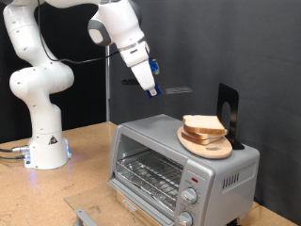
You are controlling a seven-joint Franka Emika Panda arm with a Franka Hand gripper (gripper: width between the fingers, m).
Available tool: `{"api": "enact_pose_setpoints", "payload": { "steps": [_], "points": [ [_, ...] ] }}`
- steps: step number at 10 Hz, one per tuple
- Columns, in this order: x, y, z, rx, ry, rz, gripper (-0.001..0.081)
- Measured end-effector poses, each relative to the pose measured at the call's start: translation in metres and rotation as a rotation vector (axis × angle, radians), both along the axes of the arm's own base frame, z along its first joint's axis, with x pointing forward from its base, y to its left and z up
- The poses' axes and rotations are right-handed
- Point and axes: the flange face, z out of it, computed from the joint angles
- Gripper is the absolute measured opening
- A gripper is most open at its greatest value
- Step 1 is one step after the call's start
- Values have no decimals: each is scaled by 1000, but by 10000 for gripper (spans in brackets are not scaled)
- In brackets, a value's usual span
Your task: Make a piece of toast with the oven
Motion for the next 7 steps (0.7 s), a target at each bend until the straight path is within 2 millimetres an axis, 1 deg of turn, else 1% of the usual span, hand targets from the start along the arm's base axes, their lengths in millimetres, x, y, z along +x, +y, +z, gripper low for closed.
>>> {"api": "enact_pose_setpoints", "payload": {
  "steps": [1, 2, 4, 7],
  "points": [
    [3, -3, 0, 18, -27, -27, 359],
    [7, -12, 3, 54, -78, -92, 357],
    [14, -45, 9, 112, -148, -240, 354],
    [18, -99, 16, 136, -149, -346, 354]
  ]
}}
